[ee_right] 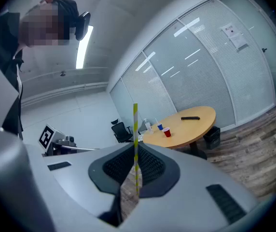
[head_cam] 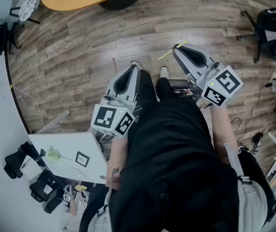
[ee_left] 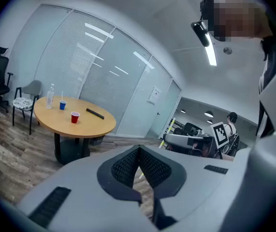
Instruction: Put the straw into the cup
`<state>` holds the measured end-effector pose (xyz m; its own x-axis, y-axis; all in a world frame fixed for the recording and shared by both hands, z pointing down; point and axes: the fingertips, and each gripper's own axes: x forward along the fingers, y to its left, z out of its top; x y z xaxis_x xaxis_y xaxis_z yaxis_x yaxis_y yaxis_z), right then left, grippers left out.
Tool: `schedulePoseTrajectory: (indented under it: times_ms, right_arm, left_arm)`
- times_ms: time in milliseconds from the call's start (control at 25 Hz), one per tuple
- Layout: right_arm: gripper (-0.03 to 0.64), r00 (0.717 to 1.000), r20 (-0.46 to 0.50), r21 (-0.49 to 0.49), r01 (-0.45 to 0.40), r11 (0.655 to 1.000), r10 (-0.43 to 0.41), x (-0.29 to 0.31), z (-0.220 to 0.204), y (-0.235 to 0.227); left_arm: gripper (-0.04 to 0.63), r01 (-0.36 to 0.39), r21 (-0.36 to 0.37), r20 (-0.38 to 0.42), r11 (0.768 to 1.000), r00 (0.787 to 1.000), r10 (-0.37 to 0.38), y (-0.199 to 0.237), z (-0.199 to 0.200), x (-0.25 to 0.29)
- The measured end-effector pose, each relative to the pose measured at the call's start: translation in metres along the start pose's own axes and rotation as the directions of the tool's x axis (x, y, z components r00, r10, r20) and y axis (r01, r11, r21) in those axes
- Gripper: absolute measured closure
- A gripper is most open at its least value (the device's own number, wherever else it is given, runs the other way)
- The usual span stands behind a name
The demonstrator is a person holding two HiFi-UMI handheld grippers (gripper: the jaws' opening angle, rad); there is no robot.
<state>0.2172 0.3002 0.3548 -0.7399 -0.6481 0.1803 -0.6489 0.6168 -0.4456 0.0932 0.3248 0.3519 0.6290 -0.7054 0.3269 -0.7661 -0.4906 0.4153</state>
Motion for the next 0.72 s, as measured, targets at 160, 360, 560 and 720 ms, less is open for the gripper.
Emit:
schedulePoseTrajectory:
  times_ms: [160,360,560,720]
  right_arm:
    - [0.581,1.0,-0.005,-0.004,0.001,1.0,-0.001,0.001,0.001,-0.001]
    - [0.582,1.0,-0.008,-0.004,0.004,1.0,-0.004,0.01,0.004,-0.001]
    - [0.583,1.0,-0.015,-0.013,-0.018,1.0,0.018,0.036,0.009,0.008]
    - [0.583,1.0,-0.016,-0.028,-0.009,1.0,0.009,0.06,0.017,0.012]
  left_arm:
    - [0.583,0.005,0.007,0.003,1.0,1.0,-0.005,-0.001,0.003,0.002]
    - [0.583,0.008,0.008,0.004,1.0,1.0,-0.008,0.008,0.007,0.004]
    - [0.583,0.011,0.006,0.014,1.0,1.0,-0.011,0.032,0.02,0.004]
    - [0.583,0.021,0.008,0.027,1.0,0.999,-0.021,0.053,0.034,0.004]
